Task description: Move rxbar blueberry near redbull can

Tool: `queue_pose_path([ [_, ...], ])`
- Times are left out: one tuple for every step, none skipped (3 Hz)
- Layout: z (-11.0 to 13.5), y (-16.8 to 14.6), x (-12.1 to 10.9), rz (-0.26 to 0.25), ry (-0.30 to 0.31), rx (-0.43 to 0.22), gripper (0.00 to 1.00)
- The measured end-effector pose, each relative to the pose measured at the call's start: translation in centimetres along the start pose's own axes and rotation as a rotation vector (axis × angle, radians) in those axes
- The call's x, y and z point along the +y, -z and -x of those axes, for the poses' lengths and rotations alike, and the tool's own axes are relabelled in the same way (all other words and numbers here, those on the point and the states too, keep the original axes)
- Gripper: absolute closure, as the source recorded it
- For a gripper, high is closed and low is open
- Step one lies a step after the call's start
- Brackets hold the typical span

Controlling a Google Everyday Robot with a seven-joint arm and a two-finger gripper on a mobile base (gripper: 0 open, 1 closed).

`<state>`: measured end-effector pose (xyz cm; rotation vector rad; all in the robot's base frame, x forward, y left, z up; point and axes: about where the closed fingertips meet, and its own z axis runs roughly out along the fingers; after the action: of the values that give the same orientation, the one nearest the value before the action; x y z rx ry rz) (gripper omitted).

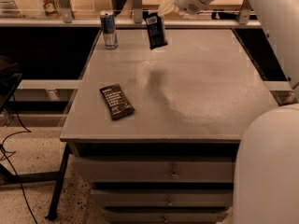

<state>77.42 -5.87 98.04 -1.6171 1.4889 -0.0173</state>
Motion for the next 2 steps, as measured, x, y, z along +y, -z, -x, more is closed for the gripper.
queue_pose_path([
  [-0.1, -2.6, -0.8, -0.03, 0.002, -0.026, 1.0],
  [0.0, -5.1, -1.4, -0.045, -0.013, -0.047, 1.0],
])
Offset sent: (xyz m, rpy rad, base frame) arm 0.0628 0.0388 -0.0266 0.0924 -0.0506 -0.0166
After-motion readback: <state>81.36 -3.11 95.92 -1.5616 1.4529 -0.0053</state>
